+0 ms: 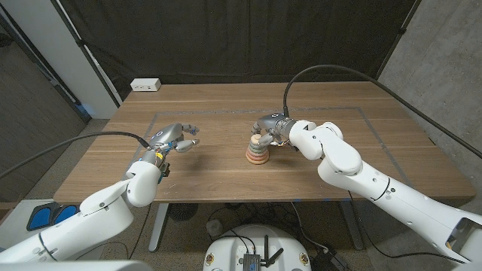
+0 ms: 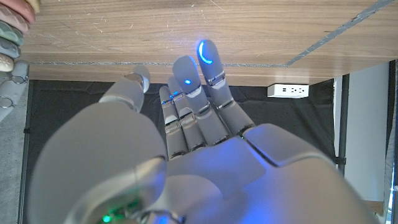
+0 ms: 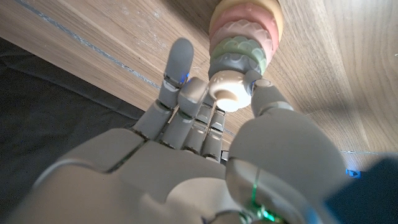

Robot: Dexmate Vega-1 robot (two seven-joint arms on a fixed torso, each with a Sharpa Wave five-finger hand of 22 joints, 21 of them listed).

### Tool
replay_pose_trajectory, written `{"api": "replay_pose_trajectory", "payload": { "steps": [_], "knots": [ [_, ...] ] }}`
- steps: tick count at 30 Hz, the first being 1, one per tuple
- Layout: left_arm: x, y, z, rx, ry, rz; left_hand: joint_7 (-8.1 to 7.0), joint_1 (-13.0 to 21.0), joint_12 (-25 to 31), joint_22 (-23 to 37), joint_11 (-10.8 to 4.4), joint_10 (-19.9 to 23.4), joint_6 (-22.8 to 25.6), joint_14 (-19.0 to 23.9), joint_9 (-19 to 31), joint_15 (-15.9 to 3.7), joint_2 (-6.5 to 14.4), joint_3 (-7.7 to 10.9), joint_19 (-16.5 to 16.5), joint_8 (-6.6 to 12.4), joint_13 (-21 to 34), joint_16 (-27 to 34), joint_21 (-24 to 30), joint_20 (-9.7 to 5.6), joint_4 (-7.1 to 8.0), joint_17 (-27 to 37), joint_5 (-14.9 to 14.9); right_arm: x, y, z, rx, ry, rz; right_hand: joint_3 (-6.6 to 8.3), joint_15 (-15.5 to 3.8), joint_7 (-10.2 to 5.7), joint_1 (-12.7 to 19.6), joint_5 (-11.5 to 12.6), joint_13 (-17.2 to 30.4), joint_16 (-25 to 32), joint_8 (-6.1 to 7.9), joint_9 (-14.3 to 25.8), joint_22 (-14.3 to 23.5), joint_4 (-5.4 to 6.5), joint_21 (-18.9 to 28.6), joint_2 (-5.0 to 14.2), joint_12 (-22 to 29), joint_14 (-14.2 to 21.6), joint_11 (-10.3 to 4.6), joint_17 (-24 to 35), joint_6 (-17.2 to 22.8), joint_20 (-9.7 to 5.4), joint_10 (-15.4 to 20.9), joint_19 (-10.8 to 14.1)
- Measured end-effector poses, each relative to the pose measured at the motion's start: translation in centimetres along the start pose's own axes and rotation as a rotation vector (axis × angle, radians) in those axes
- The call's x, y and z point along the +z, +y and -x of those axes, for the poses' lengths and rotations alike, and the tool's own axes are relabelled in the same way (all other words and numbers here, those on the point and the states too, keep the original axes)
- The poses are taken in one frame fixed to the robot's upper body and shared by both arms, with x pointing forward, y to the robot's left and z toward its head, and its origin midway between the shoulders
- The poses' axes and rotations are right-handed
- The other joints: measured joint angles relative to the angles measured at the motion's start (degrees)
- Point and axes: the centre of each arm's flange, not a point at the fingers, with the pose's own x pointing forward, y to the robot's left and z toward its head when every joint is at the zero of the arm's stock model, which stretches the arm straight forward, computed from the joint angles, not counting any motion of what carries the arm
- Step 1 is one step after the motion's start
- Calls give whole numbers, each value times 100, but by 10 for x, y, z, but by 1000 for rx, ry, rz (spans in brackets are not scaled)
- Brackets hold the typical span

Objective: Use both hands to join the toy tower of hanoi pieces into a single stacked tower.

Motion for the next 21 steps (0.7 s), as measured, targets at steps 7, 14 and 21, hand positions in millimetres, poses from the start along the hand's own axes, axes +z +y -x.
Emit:
{"api": "replay_pose_trajectory", "payload": {
  "steps": [7, 14, 21],
  "knots": [
    [0, 1, 0, 1, -3, 1, -20, 0, 0, 0, 0, 0, 20, 0, 0, 0, 0, 0, 0, 0, 28, 3, 0, 0, 0, -6, 0, 0, 2, 1, 10, 4, 10, -57, 27, 83, -170, -84, -115, -79, -138, 22, 0, 3, -56, -169, -16, -99, 180, 0, -427, 11, -452, -52],
    [0, 1, 0, 0, -4, -1, -20, 0, 0, 0, 0, 0, 20, 0, 28, 0, 0, 32, 0, 0, 27, 44, 0, 0, -32, -5, 0, 0, 1, 5, 4, 8, 19, -81, 80, 130, -215, -161, -160, -176, -220, 49, 0, -21, -75, -214, -15, -162, 289, -54, -626, 31, -737, -113],
    [0, 2, 0, 1, -5, -2, -20, 0, 0, 0, 0, 0, 20, 0, 28, 0, 0, 56, 0, 0, 27, 43, 0, 0, -8, -6, 0, 0, -1, 8, -7, 15, 25, -81, 91, 149, -268, -217, -211, -239, -264, 49, 0, -21, -120, -267, -15, -215, 384, -54, -842, 51, -1021, -133]
  ]
}}
